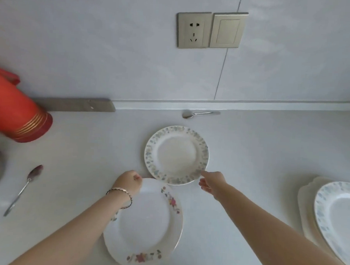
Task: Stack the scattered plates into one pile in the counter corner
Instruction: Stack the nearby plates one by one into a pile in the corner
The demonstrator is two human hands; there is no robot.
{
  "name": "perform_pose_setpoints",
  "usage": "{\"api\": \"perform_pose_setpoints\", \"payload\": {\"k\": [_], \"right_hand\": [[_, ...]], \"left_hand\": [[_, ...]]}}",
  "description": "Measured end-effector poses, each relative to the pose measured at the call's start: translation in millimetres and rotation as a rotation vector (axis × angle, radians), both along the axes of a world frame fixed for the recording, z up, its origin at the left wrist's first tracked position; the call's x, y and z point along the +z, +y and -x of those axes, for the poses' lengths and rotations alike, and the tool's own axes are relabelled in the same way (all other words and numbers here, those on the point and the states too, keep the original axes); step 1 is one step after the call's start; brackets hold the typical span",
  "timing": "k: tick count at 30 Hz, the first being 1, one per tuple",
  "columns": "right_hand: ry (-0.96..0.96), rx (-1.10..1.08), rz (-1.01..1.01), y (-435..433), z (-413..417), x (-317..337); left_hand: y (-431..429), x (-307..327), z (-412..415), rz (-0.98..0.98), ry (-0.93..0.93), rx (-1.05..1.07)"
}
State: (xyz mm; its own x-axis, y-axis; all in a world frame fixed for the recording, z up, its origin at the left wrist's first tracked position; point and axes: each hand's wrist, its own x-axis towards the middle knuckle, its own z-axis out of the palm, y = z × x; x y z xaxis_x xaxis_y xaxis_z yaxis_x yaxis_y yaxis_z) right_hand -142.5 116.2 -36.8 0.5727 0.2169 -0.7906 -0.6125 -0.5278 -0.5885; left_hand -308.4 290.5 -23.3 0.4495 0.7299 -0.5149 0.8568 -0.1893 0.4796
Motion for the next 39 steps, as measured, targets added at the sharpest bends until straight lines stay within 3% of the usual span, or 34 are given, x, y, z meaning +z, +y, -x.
{"api": "perform_pose_setpoints", "payload": {"k": [3, 6, 15, 21, 29, 39], "right_hand": [[0.126, -0.215, -0.048, 32.2, 6.3, -12.6], [0.094, -0.386, -0.064, 48.4, 12.5, -21.1], [-0.074, -0.486, -0.178, 21.5, 16.5, 3.6], [-0.225, -0.493, -0.174, -69.2, 6.3, 28.9], [-0.387, -0.627, -0.154, -244.7, -0.9, 75.8], [-0.402, -0.878, -0.144, -408.8, -8.8, 70.3]], "left_hand": [[21.0, -9.7, 10.6, 0.025, 0.005, -0.011], [31.4, -14.3, 14.3, 0.056, 0.007, -0.034], [35.9, -15.8, 0.0, 0.110, -0.014, -0.110], [-6.7, -10.9, -30.2, 0.130, -0.034, -0.221], [-132.6, -8.9, -93.9, 0.095, -0.023, -0.512], [-264.1, -2.4, -146.0, 0.090, -0.034, -0.680]]}}
